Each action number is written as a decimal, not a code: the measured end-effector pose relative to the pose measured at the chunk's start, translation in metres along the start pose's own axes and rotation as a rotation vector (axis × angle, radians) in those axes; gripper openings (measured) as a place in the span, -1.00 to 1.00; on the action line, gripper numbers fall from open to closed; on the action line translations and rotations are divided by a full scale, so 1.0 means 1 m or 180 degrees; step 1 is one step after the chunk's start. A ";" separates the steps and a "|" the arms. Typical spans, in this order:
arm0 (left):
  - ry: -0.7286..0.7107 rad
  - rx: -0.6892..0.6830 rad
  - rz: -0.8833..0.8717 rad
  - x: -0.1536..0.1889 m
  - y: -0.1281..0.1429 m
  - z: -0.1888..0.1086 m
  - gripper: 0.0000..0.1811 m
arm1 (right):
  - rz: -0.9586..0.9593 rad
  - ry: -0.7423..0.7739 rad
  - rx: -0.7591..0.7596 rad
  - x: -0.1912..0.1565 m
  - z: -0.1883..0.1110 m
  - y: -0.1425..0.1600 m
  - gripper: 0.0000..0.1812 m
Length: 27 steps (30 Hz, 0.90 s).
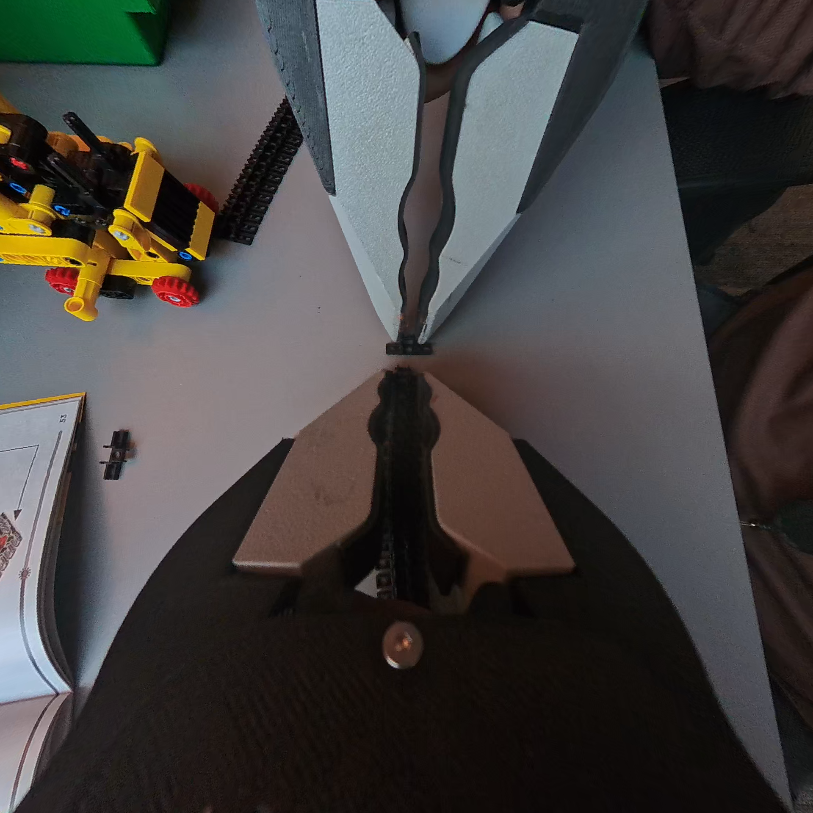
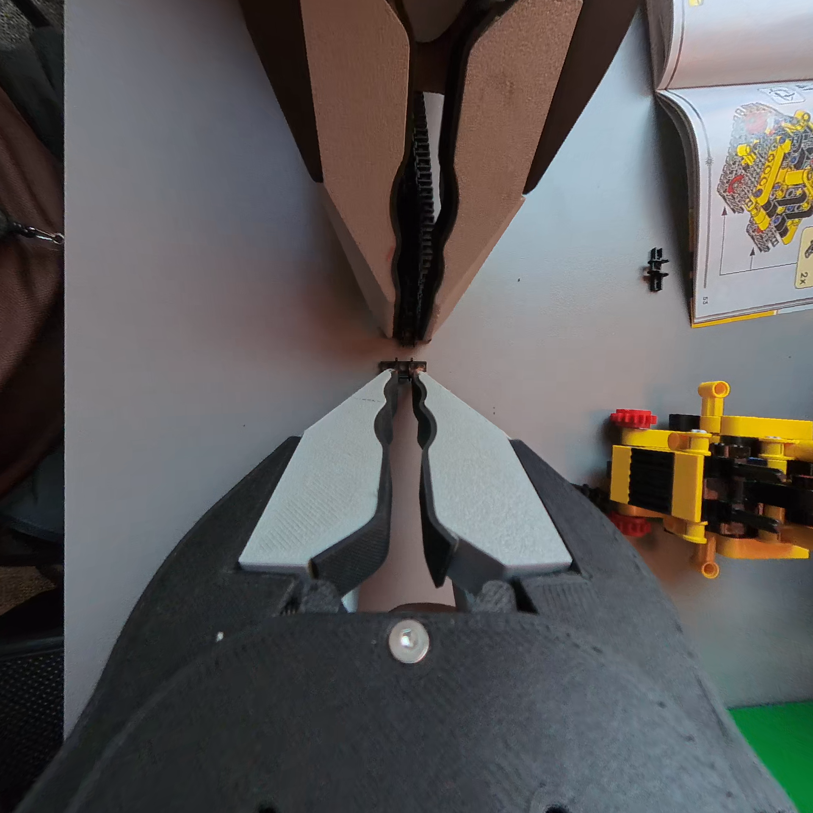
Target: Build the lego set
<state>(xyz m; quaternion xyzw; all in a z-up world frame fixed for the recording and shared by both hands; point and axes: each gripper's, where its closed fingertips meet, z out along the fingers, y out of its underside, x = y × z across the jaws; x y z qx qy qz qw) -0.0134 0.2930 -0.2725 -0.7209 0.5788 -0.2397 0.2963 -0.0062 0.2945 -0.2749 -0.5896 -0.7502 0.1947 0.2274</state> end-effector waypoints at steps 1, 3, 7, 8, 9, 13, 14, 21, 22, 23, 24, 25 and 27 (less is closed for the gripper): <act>0.0002 -0.0002 -0.0003 0.000 0.000 0.000 -0.92 | 0.0005 -0.0007 0.0002 0.000 0.000 0.000 -0.97; 0.0008 0.0000 -0.0018 0.000 0.000 0.000 -0.95 | 0.0009 -0.0005 0.0005 0.000 0.000 -0.001 -0.97; 0.0012 0.0001 -0.0031 0.000 0.000 0.000 -0.95 | 0.0002 -0.0006 -0.0029 0.000 0.002 -0.002 -0.97; 0.0013 0.0002 -0.0032 0.000 0.000 0.000 -0.95 | -0.0003 0.0005 -0.0043 0.000 0.002 -0.002 -0.97; 0.0015 0.0005 -0.0029 0.000 0.000 0.000 -0.95 | -0.0007 0.0019 -0.0056 0.001 0.002 -0.002 -0.97; 0.0014 0.0056 -0.0044 0.000 -0.003 -0.002 -0.96 | -0.0008 0.0017 -0.0067 0.001 0.003 -0.003 -0.97; 0.0022 0.0068 -0.0052 0.000 -0.004 -0.002 -0.95 | -0.0008 0.0016 -0.0067 0.001 0.003 -0.004 -0.97; 0.0012 0.0048 -0.0029 0.001 -0.003 -0.001 -0.95 | -0.0014 0.0042 -0.0059 0.002 0.004 -0.006 -0.97; 0.0010 0.0044 -0.0029 0.001 -0.003 -0.001 -0.95 | -0.0015 0.0045 -0.0059 0.002 0.004 -0.006 -0.97; 0.0011 0.0041 -0.0031 0.001 -0.003 -0.001 -0.95 | -0.0013 0.0045 -0.0055 0.002 0.004 -0.006 -0.97; 0.0010 0.0037 -0.0033 0.000 -0.002 -0.001 -0.95 | -0.0013 0.0044 -0.0052 0.002 0.004 -0.006 -0.97; 0.0009 0.0036 -0.0032 0.000 -0.002 0.000 -0.95 | -0.0016 0.0043 -0.0053 0.001 0.004 -0.006 -0.97; 0.0010 0.0033 -0.0024 0.001 -0.002 -0.001 -0.95 | -0.0021 0.0038 -0.0055 0.001 0.004 -0.006 -0.97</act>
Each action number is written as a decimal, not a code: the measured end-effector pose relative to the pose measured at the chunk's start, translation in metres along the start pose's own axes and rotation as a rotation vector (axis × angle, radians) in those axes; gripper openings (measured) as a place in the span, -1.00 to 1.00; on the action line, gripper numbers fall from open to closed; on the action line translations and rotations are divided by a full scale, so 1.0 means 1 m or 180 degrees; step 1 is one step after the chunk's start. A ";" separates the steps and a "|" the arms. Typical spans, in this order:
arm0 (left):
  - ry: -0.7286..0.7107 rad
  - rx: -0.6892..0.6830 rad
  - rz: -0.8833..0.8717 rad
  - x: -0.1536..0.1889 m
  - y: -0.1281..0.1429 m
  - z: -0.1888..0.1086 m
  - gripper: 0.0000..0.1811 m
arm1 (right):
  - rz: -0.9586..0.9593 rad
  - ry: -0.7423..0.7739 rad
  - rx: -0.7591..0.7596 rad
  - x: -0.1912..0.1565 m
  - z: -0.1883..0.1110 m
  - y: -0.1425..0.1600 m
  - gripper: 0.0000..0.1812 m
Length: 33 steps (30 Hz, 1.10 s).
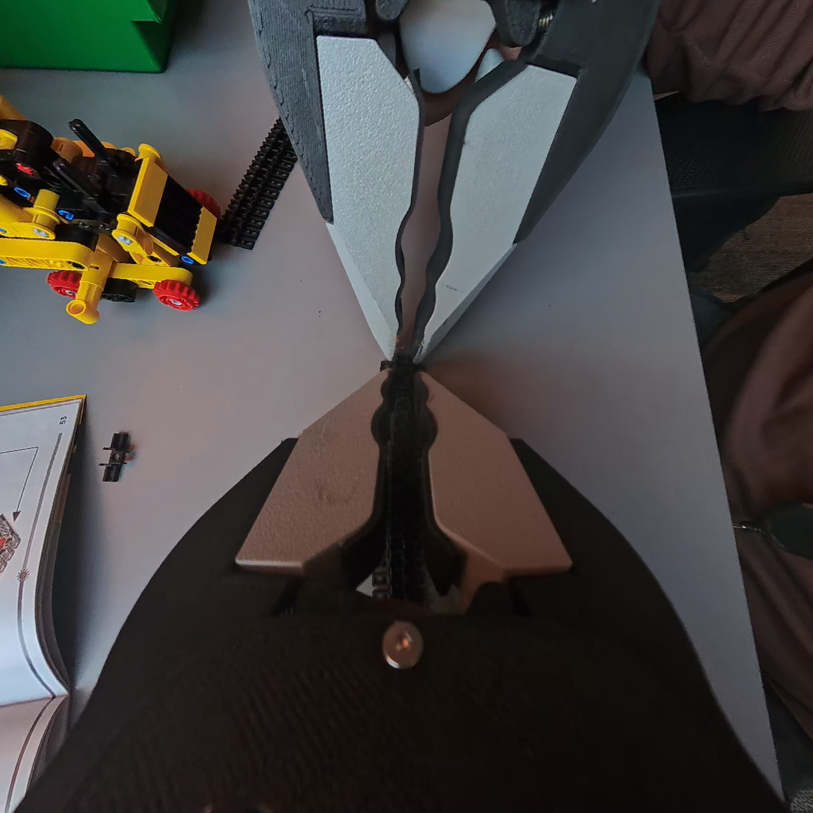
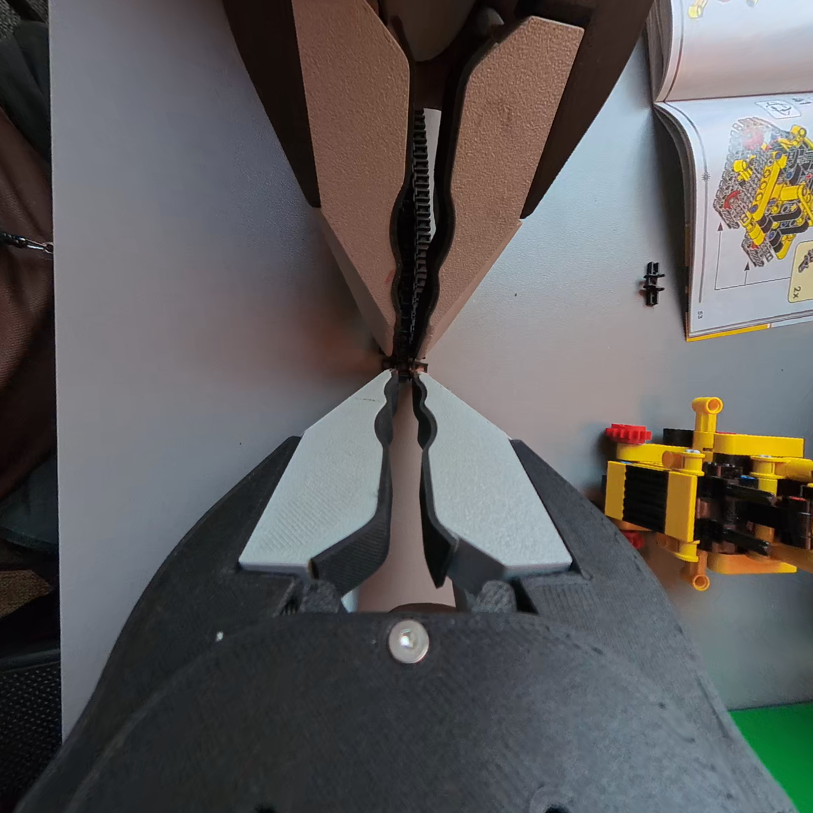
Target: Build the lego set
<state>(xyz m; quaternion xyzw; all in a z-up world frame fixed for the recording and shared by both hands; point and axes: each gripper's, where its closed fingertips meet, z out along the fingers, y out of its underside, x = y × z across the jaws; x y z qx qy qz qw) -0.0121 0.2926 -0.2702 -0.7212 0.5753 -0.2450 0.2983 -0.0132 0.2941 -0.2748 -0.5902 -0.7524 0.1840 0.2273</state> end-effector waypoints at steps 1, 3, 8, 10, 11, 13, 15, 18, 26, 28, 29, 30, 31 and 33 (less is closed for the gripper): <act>-0.0002 0.0002 0.0005 0.000 0.000 0.000 -0.95 | -0.0002 0.0000 -0.0002 0.000 0.000 0.000 -0.97; -0.0004 0.0002 0.0007 0.000 0.000 -0.001 -0.95 | -0.0004 -0.0002 -0.0003 0.000 0.000 0.000 -0.97; -0.0027 0.0050 -0.0009 -0.003 -0.002 -0.006 -0.96 | 0.0008 -0.0018 0.0004 0.000 0.000 0.001 -0.97; -0.0031 0.0063 -0.0021 -0.004 -0.002 -0.007 -0.96 | 0.0002 -0.0025 0.0007 -0.001 0.000 0.000 -0.97; -0.0027 0.0055 -0.0018 -0.004 -0.002 -0.006 -0.95 | 0.0000 -0.0034 0.0012 -0.001 0.000 0.000 -0.97; -0.0027 0.0030 0.0006 -0.003 -0.001 -0.005 -0.95 | -0.0004 -0.0038 0.0015 -0.001 0.000 -0.001 -0.97; -0.0024 0.0015 0.0013 -0.002 -0.001 -0.004 -0.95 | -0.0004 -0.0039 0.0010 -0.001 0.000 -0.001 -0.97; -0.0019 0.0001 0.0013 -0.002 0.000 -0.004 -0.95 | 0.0001 -0.0028 0.0017 0.000 0.000 -0.001 -0.97; -0.0034 -0.0048 0.0037 -0.002 0.003 -0.002 -0.95 | 0.0004 -0.0052 0.0080 0.000 0.001 -0.003 -0.97; -0.0027 -0.0051 0.0039 -0.002 0.003 -0.002 -0.95 | 0.0013 -0.0065 0.0096 0.000 0.002 -0.003 -0.97; -0.0020 -0.0052 0.0038 -0.001 0.003 -0.002 -0.95 | 0.0013 -0.0074 0.0108 0.000 0.002 -0.004 -0.97; -0.0016 -0.0051 0.0034 -0.001 0.004 -0.002 -0.95 | 0.0011 -0.0081 0.0119 0.000 0.002 -0.004 -0.97; -0.0012 -0.0052 0.0030 -0.001 0.004 -0.002 -0.95 | 0.0010 -0.0087 0.0132 0.000 0.002 -0.004 -0.97; -0.0011 -0.0051 0.0024 -0.002 0.004 -0.002 -0.95 | 0.0023 -0.0101 0.0166 0.000 0.002 -0.004 -0.97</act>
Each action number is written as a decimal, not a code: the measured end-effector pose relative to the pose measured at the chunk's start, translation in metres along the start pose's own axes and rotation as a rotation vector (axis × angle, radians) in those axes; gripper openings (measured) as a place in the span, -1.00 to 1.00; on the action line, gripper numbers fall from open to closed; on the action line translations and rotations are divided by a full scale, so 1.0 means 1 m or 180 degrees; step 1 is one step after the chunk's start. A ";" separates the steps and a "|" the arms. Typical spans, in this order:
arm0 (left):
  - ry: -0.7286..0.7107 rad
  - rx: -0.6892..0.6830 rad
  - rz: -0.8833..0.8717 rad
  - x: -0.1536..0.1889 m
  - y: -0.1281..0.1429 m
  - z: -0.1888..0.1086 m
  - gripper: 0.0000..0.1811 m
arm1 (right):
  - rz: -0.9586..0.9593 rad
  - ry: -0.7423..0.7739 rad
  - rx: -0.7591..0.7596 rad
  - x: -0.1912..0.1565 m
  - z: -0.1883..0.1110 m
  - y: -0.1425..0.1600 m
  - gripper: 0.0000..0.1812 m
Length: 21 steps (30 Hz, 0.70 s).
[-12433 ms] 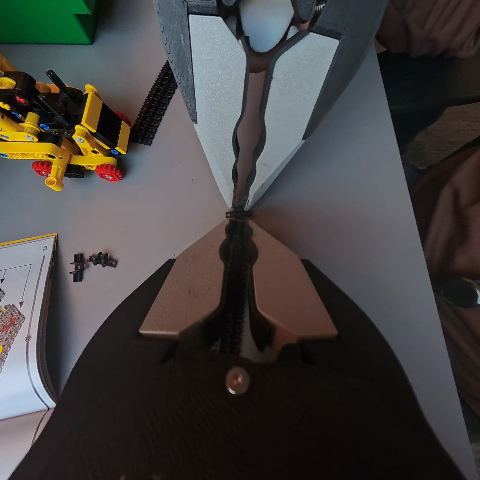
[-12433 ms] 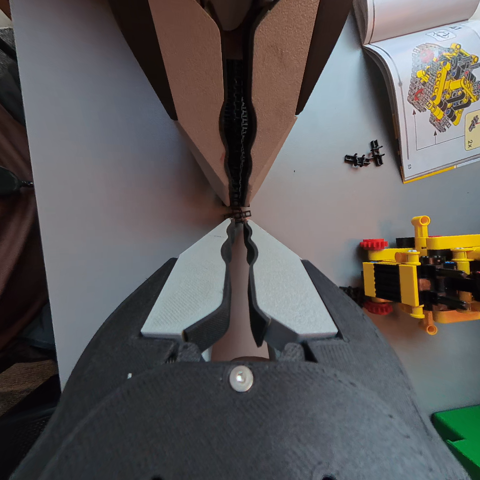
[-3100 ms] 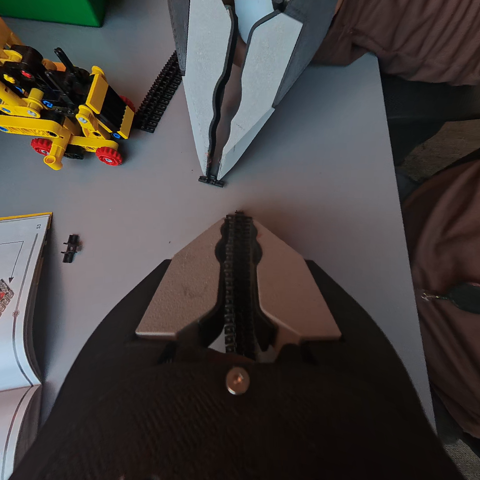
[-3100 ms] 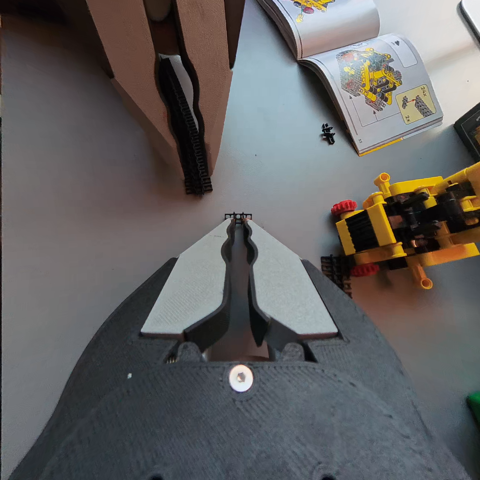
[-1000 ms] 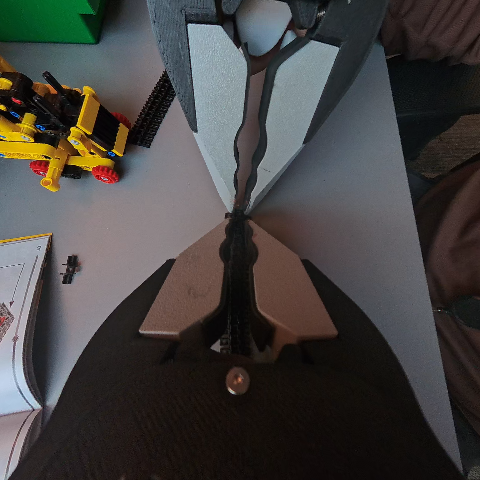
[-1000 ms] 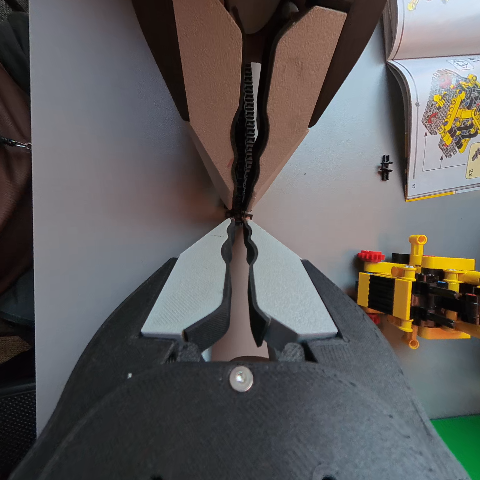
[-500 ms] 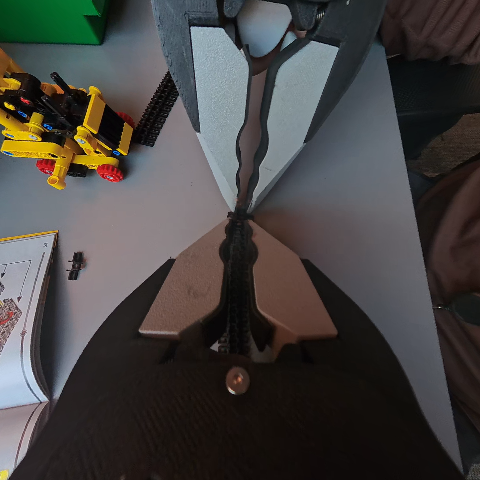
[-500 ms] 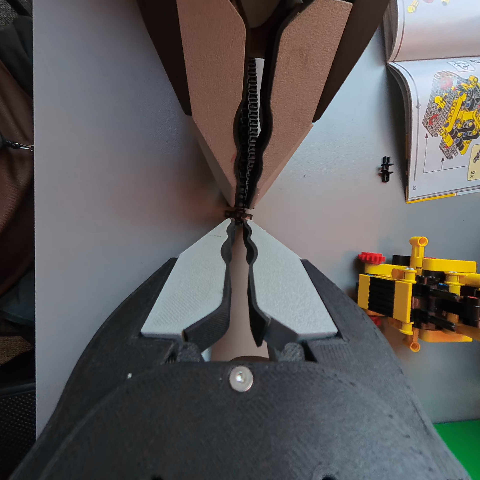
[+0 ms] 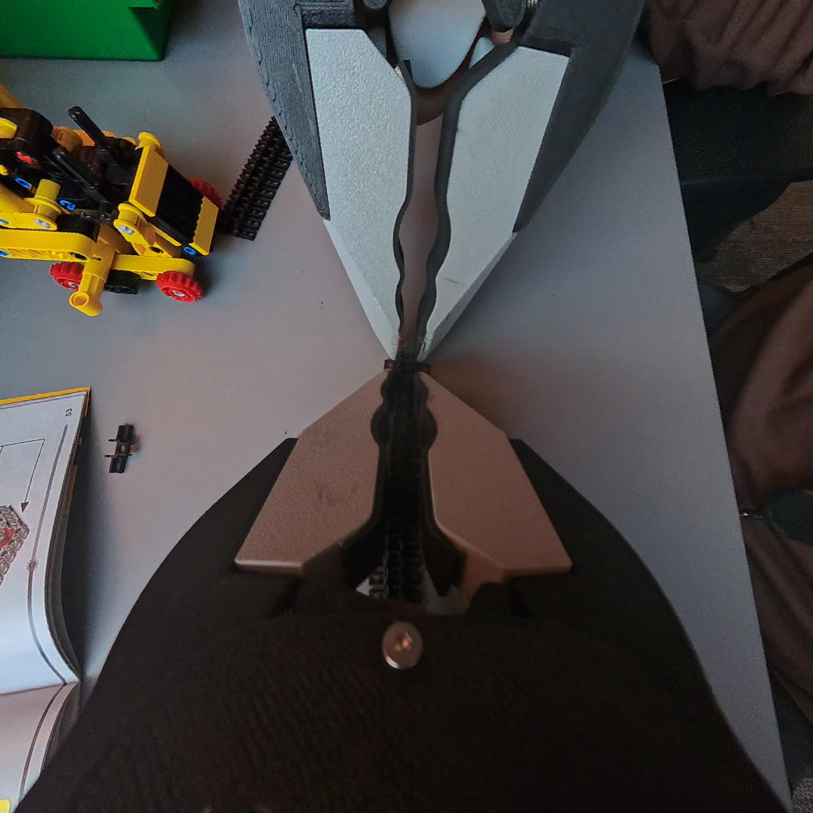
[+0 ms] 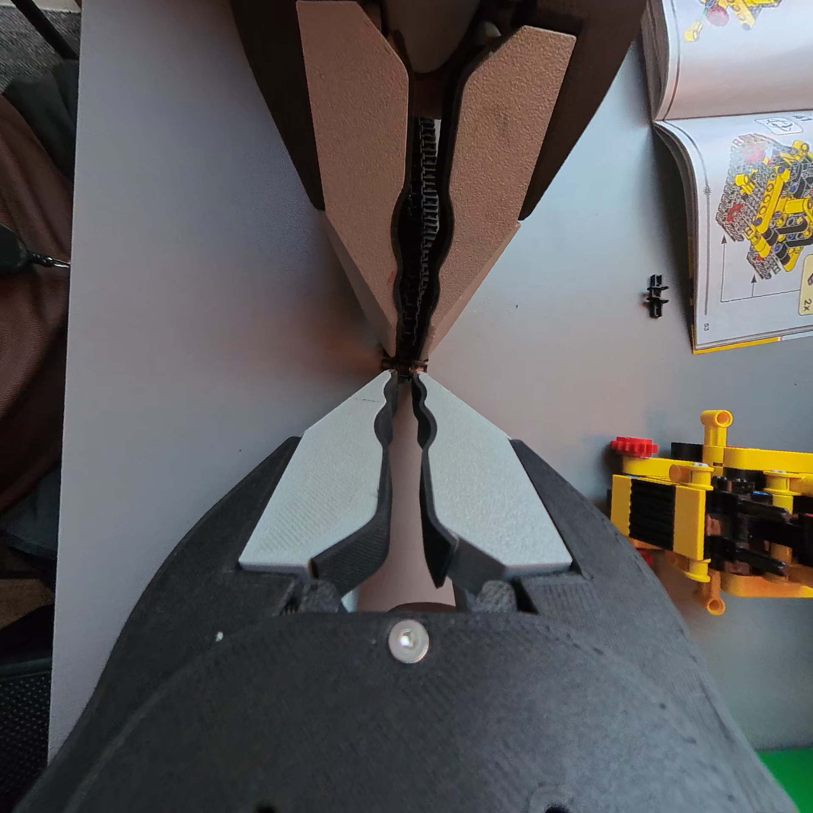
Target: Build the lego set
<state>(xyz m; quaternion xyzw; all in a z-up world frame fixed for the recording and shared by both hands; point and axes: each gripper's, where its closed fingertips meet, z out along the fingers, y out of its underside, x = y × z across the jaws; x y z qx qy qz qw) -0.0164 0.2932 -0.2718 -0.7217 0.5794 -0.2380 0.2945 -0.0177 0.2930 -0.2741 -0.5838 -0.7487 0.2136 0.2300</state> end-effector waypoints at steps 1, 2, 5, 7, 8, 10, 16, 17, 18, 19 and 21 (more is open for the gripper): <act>0.0000 0.0001 -0.0001 0.000 0.000 0.000 -0.95 | 0.0012 -0.0008 0.0015 0.000 0.000 0.000 -0.97; 0.0000 0.0002 -0.0003 0.000 0.000 0.000 -0.95 | 0.0016 -0.0012 0.0027 0.000 0.000 0.000 -0.97; -0.0006 0.0000 -0.0004 0.000 0.000 0.000 -0.95 | 0.0018 -0.0018 0.0057 0.000 0.000 0.000 -0.97; 0.0009 0.0006 -0.0015 0.000 0.000 -0.001 -0.93 | 0.0014 -0.0013 0.0071 0.001 0.001 0.000 -0.97; 0.0029 0.0014 -0.0023 0.001 -0.001 -0.001 -0.90 | 0.0014 -0.0009 0.0071 0.001 0.001 0.000 -0.97; 0.0047 0.0032 -0.0034 0.001 -0.001 -0.003 -0.89 | 0.0012 -0.0003 0.0067 0.001 0.001 0.000 -0.97; 0.0030 0.0132 -0.0111 -0.006 -0.005 -0.011 -0.91 | -0.0008 0.0018 0.0062 0.002 0.001 0.000 -0.97; 0.0018 0.0168 -0.0128 -0.007 -0.006 -0.011 -0.93 | -0.0011 0.0019 0.0063 0.002 0.001 0.000 -0.97; -0.0001 0.0188 -0.0141 -0.008 -0.008 -0.012 -0.95 | -0.0015 0.0024 0.0062 0.002 0.001 0.000 -0.97; -0.0028 0.0193 -0.0158 -0.010 -0.008 -0.011 -0.97 | -0.0020 0.0029 0.0060 0.002 0.002 0.000 -0.97; -0.0026 0.0168 -0.0177 -0.010 -0.008 -0.007 -1.00 | -0.0027 0.0040 0.0053 0.003 0.002 -0.001 -0.97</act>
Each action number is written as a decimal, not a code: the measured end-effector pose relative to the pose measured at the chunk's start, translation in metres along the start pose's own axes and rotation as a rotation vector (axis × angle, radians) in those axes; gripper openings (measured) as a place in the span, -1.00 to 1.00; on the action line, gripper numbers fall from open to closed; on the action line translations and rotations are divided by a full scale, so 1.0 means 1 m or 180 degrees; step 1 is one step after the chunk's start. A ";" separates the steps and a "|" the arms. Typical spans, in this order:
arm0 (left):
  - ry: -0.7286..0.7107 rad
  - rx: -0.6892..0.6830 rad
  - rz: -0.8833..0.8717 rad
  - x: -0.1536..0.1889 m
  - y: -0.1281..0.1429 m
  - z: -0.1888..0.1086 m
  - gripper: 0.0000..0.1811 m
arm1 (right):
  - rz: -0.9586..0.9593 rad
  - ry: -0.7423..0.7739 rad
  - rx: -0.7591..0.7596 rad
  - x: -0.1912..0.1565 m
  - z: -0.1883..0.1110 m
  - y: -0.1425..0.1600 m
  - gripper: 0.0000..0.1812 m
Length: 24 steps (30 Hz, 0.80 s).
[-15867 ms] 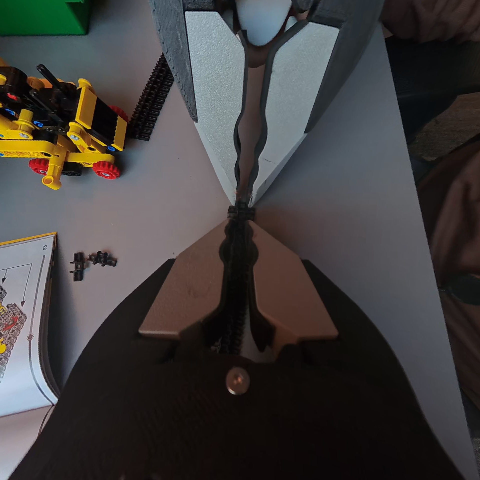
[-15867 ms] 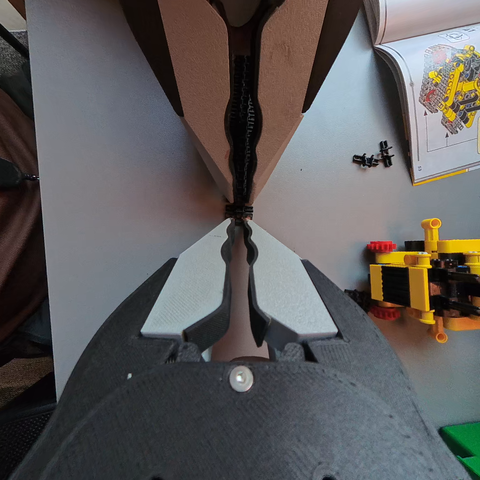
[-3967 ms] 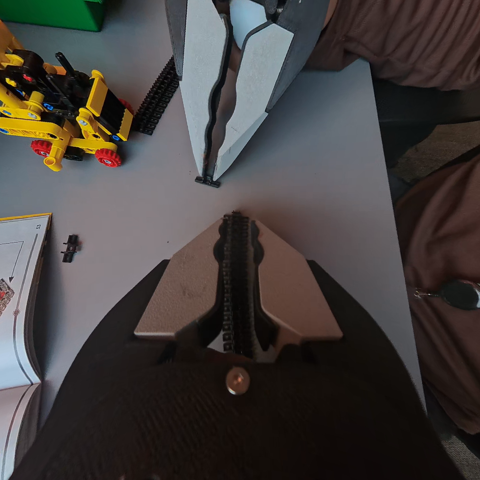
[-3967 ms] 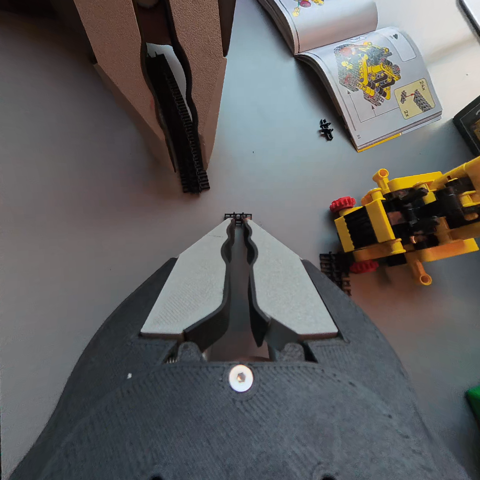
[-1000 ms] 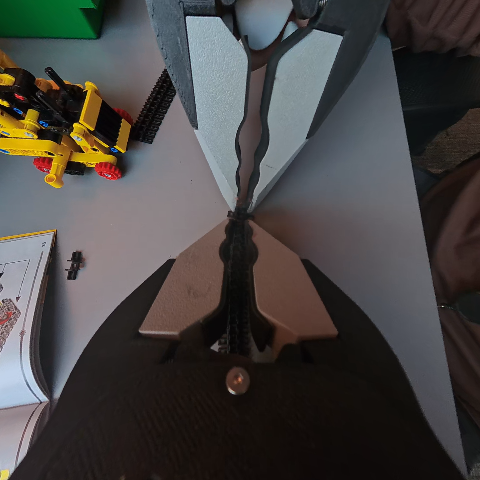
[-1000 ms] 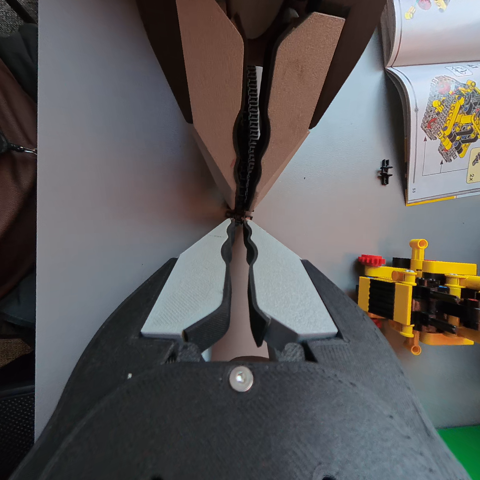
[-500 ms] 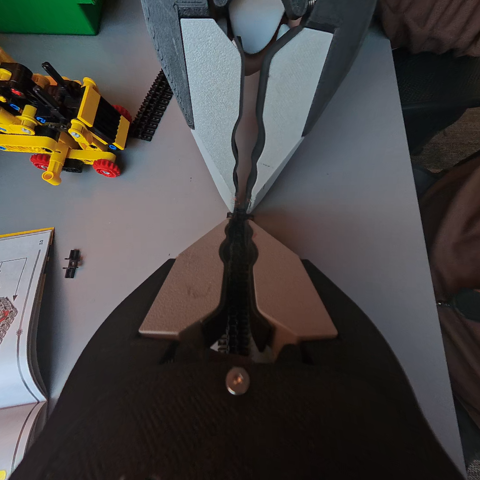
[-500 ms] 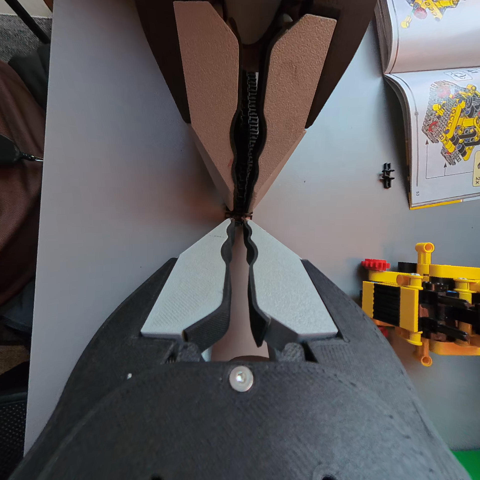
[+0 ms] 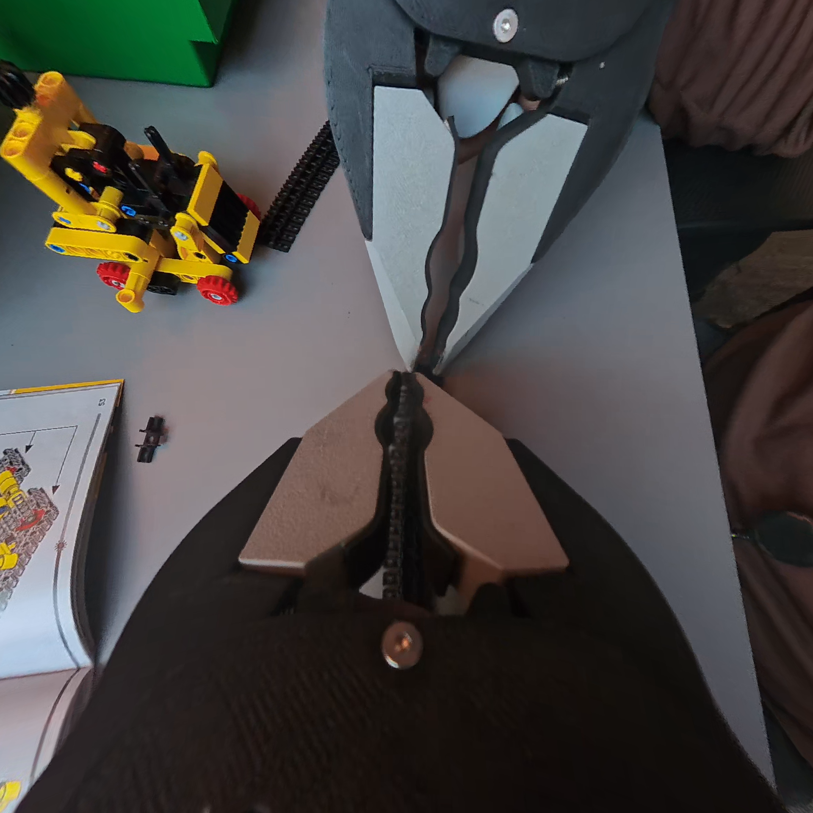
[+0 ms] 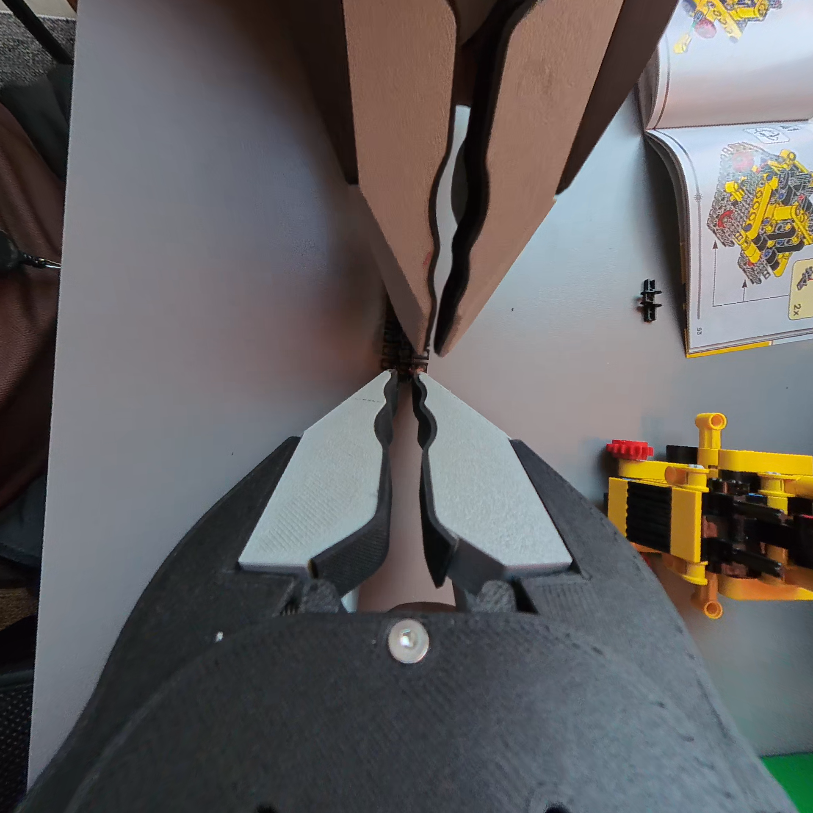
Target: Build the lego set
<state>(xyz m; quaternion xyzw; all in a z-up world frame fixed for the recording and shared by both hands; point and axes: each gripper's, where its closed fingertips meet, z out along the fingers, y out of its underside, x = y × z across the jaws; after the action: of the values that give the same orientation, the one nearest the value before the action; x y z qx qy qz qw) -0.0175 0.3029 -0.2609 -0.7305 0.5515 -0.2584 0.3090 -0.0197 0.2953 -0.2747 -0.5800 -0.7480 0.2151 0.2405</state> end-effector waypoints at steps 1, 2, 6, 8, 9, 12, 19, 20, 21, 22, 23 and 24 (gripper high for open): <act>0.0030 -0.0021 0.0011 0.002 0.001 0.002 -1.00 | -0.0003 0.0005 0.0000 0.000 0.000 0.000 -0.97; 0.0039 -0.0053 0.0029 0.004 0.002 0.004 -1.00 | -0.0004 0.0004 0.0003 0.000 0.000 -0.001 -0.97; 0.0006 -0.0101 0.0066 0.004 0.004 0.007 -1.00 | -0.0006 0.0011 0.0001 0.001 0.000 -0.001 -0.97; 0.0000 -0.0100 0.0072 0.003 0.005 0.007 -1.00 | -0.0005 0.0022 0.0001 0.001 0.000 -0.001 -0.97; 0.0001 -0.0096 0.0076 0.003 0.005 0.007 -1.00 | -0.0003 0.0023 0.0001 0.001 0.000 -0.001 -0.97; 0.0005 -0.0095 0.0098 0.004 0.005 0.007 -1.00 | 0.0005 0.0014 0.0006 0.001 0.000 -0.001 -0.97; -0.0252 -0.0284 0.0571 0.005 0.007 0.008 -1.00 | 0.0045 -0.0024 0.0005 0.001 0.000 0.000 -0.96; -0.0290 -0.0310 0.0613 0.005 0.006 0.008 -1.00 | 0.0050 -0.0028 0.0002 0.001 -0.001 0.001 -0.97; -0.0313 -0.0332 0.0634 0.005 0.006 0.008 -1.00 | 0.0054 -0.0032 0.0001 0.001 -0.001 0.001 -0.96; -0.0320 -0.0353 0.0633 0.005 0.007 0.008 -1.00 | 0.0057 -0.0036 0.0004 0.001 -0.001 0.001 -0.97; -0.0318 -0.0372 0.0625 0.005 0.007 0.008 -1.00 | 0.0064 -0.0042 0.0005 0.000 -0.001 0.001 -0.97; -0.0315 -0.0396 0.0612 0.005 0.007 0.008 -1.00 | 0.0069 -0.0048 0.0004 0.000 -0.001 0.001 -0.97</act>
<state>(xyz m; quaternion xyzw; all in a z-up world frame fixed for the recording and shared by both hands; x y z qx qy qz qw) -0.0148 0.2981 -0.2713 -0.7039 0.6180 -0.1565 0.3133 -0.0186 0.2959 -0.2746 -0.5863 -0.7433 0.2225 0.2329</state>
